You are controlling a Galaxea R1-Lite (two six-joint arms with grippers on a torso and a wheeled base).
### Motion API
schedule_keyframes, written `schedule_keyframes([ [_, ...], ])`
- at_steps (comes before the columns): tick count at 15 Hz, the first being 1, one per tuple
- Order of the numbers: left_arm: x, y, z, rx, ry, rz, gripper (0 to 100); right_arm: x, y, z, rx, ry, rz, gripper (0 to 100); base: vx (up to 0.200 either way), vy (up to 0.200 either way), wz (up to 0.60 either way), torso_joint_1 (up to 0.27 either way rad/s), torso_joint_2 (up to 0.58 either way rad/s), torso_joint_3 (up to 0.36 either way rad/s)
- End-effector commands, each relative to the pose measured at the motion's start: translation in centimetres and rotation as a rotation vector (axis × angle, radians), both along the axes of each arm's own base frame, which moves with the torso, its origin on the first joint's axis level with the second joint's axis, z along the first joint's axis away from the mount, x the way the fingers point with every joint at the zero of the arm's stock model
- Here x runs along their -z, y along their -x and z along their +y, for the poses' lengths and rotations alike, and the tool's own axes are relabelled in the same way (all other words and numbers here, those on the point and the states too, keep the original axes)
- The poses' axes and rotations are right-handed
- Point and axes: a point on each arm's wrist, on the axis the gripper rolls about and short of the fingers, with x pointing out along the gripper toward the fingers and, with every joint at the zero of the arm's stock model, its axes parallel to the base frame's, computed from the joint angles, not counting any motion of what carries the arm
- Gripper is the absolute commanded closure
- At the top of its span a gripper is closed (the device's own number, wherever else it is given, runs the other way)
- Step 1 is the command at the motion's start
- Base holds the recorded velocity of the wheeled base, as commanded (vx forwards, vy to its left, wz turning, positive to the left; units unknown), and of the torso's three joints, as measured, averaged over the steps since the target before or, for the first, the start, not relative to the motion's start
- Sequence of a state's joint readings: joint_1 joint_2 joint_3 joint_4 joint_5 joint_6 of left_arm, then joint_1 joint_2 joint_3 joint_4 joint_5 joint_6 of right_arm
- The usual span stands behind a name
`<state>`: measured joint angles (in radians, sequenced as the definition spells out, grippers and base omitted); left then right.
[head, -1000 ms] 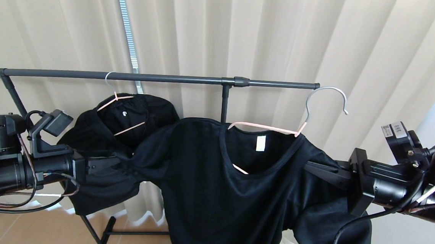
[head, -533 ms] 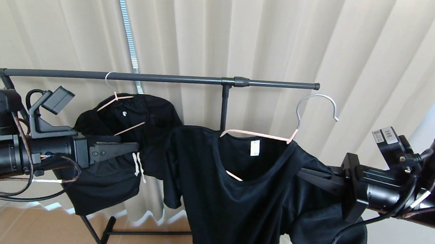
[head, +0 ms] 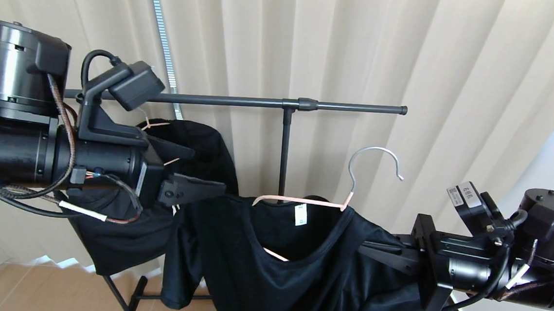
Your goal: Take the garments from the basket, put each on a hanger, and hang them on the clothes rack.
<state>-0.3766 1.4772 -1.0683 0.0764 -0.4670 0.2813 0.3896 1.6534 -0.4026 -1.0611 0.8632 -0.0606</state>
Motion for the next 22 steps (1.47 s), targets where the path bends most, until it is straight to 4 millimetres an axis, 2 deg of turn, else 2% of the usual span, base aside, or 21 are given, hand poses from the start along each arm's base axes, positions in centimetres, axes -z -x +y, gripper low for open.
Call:
schedule_keyframes([
  [1,1.2,0.3,-1.7,0.099,-0.072,-0.026,0,0.2,0.3,0.4,-0.019,0.004,0.007,100,0.0,0.0,0.0,0.0,0.0,0.0],
  [4,2.8,0.2,-2.5,0.203,-0.163,-0.078,0,0.5,0.4,0.6,-0.029,0.01,0.016,100,0.0,0.0,0.0,0.0,0.0,0.0],
  [11,4.0,-0.9,-4.0,0.385,-0.076,-0.02,0,0.8,1.1,0.6,-0.058,0.034,-0.04,100,0.0,0.0,0.0,0.0,0.0,0.0],
  [15,5.2,-1.8,-4.6,0.405,-0.081,0.021,0,0.5,1.9,0.9,-0.084,0.028,-0.056,100,0.0,0.0,0.0,0.0,0.0,0.0],
  [22,5.8,-1.5,-4.7,0.458,-0.052,0.052,0,0.0,2.1,0.8,-0.082,0.019,-0.075,100,0.0,0.0,0.0,0.0,0.0,0.0],
])
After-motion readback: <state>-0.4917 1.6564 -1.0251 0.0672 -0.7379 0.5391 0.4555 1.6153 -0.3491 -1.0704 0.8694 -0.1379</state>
